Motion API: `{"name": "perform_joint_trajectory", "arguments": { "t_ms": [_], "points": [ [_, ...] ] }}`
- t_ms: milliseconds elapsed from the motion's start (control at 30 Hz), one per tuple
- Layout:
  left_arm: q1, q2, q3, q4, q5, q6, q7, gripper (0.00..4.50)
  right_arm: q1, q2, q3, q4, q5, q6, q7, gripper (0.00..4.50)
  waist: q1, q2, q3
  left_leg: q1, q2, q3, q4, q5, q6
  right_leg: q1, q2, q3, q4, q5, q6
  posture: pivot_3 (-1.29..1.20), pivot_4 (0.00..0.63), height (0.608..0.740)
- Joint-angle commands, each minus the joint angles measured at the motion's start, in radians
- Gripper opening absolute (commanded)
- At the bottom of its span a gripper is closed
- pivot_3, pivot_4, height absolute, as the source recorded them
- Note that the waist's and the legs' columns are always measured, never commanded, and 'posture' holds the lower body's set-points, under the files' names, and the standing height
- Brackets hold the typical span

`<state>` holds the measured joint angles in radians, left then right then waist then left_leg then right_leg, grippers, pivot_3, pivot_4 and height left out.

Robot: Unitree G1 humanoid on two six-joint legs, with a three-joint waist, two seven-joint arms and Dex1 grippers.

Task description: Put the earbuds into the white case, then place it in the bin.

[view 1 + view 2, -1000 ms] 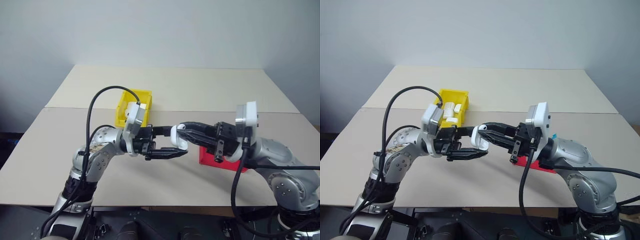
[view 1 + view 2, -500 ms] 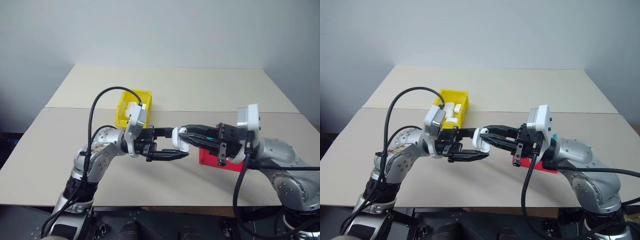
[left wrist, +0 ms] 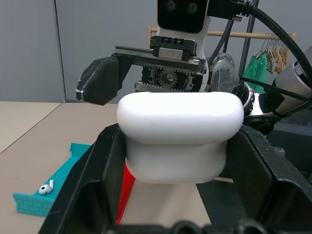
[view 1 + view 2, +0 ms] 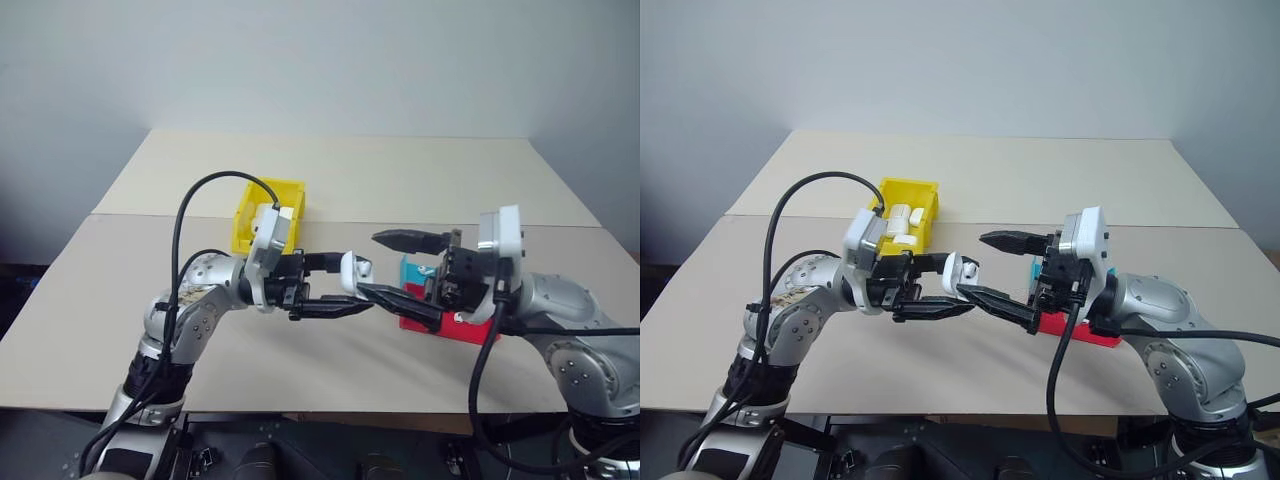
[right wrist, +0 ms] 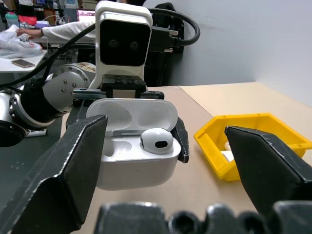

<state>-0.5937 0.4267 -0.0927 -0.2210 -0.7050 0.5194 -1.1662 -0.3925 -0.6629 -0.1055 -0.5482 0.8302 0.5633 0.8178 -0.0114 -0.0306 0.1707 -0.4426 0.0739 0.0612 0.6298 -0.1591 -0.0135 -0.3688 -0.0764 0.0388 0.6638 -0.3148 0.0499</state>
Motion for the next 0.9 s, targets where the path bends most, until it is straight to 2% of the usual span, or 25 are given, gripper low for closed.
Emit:
{"name": "perform_joint_trajectory", "arguments": {
  "t_ms": [33, 100, 200, 233, 333, 433, 567, 667, 833, 900],
  "points": [
    [-0.007, 0.023, 0.055, -0.04, -0.012, -0.039, 0.0, 2.8, -0.063, -0.052, -0.077, 0.056, 0.02, 0.022, -0.002, 4.48, -0.001, 0.0, 0.0, 0.0, 0.0, 0.0, 0.0, 0.0, 0.0, 0.0, 0.0, 0.0, 0.0, 0.0, 0.0, 0.0, 0.15, 0.74],
    [0.003, 0.036, 0.065, -0.047, -0.016, -0.041, 0.0, 2.8, -0.122, -0.116, -0.076, 0.119, -0.021, 0.03, 0.026, 4.48, -0.001, 0.0, 0.0, 0.0, 0.0, 0.0, 0.0, 0.0, 0.0, 0.0, 0.0, 0.0, 0.0, 0.0, 0.0, 0.0, 0.15, 0.74],
    [0.014, 0.04, 0.067, -0.06, -0.017, -0.041, 0.009, 2.8, -0.211, -0.208, -0.007, 0.213, -0.125, 0.037, 0.067, 4.48, 0.0, 0.0, 0.0, 0.0, 0.0, 0.001, 0.0, 0.0, 0.0, -0.001, 0.0, 0.0, 0.0, 0.0, 0.0, 0.0, 0.15, 0.74],
    [0.021, 0.041, 0.07, -0.067, -0.019, -0.041, 0.011, 2.8, -0.248, -0.245, 0.048, 0.249, -0.189, 0.029, 0.096, 4.48, 0.0, 0.0, 0.0, 0.0, 0.0, 0.001, 0.0, 0.0, 0.0, -0.001, 0.0, 0.0, 0.0, 0.0, 0.0, 0.0, 0.15, 0.74],
    [0.045, 0.038, 0.071, -0.09, -0.021, -0.044, 0.019, 2.8, -0.378, -0.355, 0.3, 0.409, -0.514, -0.124, 0.246, 4.48, -0.002, 0.0, 0.0, 0.0, 0.0, 0.001, -0.001, 0.0, 0.0, -0.002, 0.0, 0.001, -0.001, 0.0, 0.0, 0.0, 0.15, 0.74],
    [0.052, 0.031, 0.071, -0.094, -0.019, -0.05, 0.025, 2.8, -0.49, -0.362, 0.442, 0.574, -0.693, -0.31, 0.385, 4.48, -0.002, 0.0, 0.0, 0.0, 0.0, 0.003, -0.001, 0.0, 0.0, -0.003, 0.0, 0.002, -0.001, 0.0, 0.0, 0.0, 0.15, 0.74],
    [0.055, 0.014, 0.068, -0.091, -0.016, -0.064, 0.032, 2.8, -0.659, -0.289, 0.562, 0.844, -0.859, -0.511, 0.523, 4.48, -0.006, 0.001, 0.001, -0.001, 0.0, 0.003, -0.001, 0.0, 0.0, -0.004, 0.0, 0.003, 0.0, 0.0, 0.0, 0.0, 0.15, 0.74],
    [0.067, 0.0, 0.066, -0.098, -0.013, -0.076, 0.043, 2.8, -0.763, -0.211, 0.617, 1.061, -0.953, -0.635, 0.576, 3.87, -0.006, 0.001, 0.001, -0.002, 0.0, 0.003, -0.002, 0.0, 0.0, -0.004, 0.0, 0.002, -0.001, 0.0, 0.0, 0.0, 0.15, 0.74],
    [0.085, -0.005, 0.065, -0.113, -0.013, -0.084, 0.058, 2.8, -0.882, -0.104, 0.668, 1.389, -1.097, -0.801, 0.544, 2.15, -0.001, 0.002, 0.001, -0.002, 0.0, 0.004, -0.002, 0.0, 0.0, -0.004, 0.0, 0.002, -0.001, 0.0, 0.0, 0.0, 0.15, 0.74],
    [0.087, -0.003, 0.067, -0.116, -0.015, -0.085, 0.063, 2.8, -0.915, -0.067, 0.679, 1.508, -1.137, -0.865, 0.528, 2.15, -0.001, 0.002, 0.001, -0.002, 0.0, 0.003, -0.002, 0.0, 0.0, -0.005, 0.0, 0.001, -0.001, 0.0, 0.0, 0.0, 0.15, 0.74]
  ]
}}
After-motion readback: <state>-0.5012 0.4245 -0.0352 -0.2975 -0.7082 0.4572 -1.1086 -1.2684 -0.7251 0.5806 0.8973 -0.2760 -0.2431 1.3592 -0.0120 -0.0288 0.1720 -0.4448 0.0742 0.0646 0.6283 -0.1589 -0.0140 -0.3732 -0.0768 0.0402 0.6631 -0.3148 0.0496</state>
